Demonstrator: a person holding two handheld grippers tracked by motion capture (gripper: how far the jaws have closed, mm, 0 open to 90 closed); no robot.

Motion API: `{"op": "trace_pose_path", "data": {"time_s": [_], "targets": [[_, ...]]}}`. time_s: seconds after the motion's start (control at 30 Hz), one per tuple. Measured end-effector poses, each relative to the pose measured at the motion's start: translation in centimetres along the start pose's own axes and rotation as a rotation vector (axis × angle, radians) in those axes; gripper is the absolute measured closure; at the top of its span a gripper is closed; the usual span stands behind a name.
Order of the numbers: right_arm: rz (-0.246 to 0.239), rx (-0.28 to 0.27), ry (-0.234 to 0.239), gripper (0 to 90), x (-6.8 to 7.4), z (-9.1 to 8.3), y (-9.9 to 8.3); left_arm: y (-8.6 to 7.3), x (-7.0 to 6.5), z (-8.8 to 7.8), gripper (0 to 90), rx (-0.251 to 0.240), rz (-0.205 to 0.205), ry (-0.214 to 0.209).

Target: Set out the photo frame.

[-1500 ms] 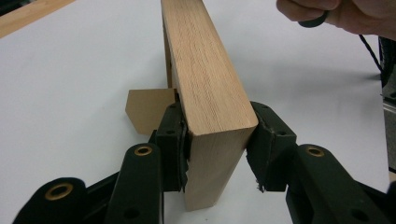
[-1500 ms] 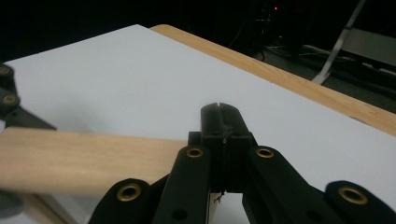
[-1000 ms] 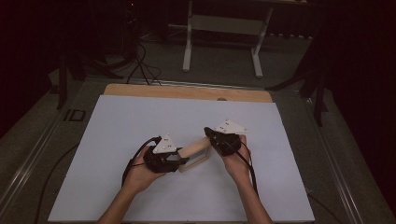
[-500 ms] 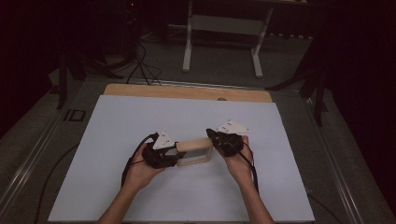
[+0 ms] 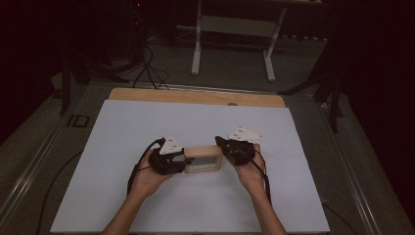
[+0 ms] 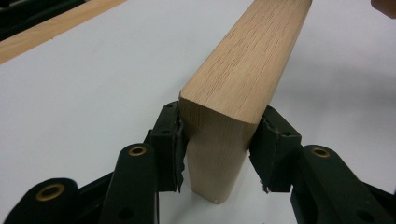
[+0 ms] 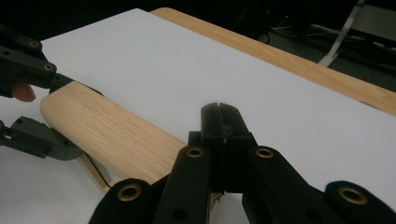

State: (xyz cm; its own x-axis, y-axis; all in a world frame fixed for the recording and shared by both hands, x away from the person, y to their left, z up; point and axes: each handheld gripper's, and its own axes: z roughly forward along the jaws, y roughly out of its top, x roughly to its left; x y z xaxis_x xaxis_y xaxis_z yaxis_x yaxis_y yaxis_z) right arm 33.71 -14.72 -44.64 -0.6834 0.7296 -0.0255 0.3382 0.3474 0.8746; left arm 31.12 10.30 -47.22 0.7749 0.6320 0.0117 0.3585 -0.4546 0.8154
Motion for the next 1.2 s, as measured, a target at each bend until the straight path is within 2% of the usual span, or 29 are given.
{"op": "trace_pose_path", "data": {"time_s": [0.1, 0.23, 0.47, 0.7, 0.8, 0.83, 0.93, 0.97, 1.13, 1.2], "targets": [[-0.032, 0.014, -0.030, 90.0, 0.2, 0.2, 0.1, 0.0, 0.0, -0.1, 57.6, 0.003, 0.008, -0.003], [-0.021, 0.025, -0.055, 90.0, -0.1, 0.7, 0.0, -0.1, 0.0, -0.1, 57.7, -0.002, 0.007, -0.004], [-0.026, 0.042, -0.051, 90.0, -0.3, 0.6, 0.1, -0.1, 0.1, -0.1, 57.5, 0.000, 0.003, -0.010], [-0.006, 0.053, -0.045, 90.0, -0.3, 0.4, 0.2, -0.2, 0.6, 0.0, 57.1, -0.008, -0.016, -0.023], [-0.008, 0.058, -0.040, 90.0, -0.3, 0.4, 0.2, -0.3, 0.6, 0.0, 57.5, -0.009, -0.004, -0.021], [-0.016, 0.056, -0.039, 87.4, -0.3, 0.3, 0.2, -0.3, 0.5, 0.0, 57.8, -0.007, 0.009, -0.017], [-0.017, 0.050, -0.048, 83.2, -0.4, 0.1, 0.1, -0.3, 0.5, 0.0, 58.0, -0.005, 0.009, -0.012], [-0.001, 0.019, -0.032, 76.4, -0.5, -0.5, 0.1, -0.3, 0.5, 0.1, 58.0, -0.006, 0.010, -0.008], [-0.024, -0.023, -0.031, 68.0, -0.5, -1.7, 0.1, -0.4, 0.5, 0.1, 58.0, -0.007, 0.011, -0.008], [-0.032, -0.033, -0.012, 64.0, -0.5, -2.4, -0.3, -0.4, 0.5, 0.1, 58.0, -0.009, 0.009, -0.008]]}}
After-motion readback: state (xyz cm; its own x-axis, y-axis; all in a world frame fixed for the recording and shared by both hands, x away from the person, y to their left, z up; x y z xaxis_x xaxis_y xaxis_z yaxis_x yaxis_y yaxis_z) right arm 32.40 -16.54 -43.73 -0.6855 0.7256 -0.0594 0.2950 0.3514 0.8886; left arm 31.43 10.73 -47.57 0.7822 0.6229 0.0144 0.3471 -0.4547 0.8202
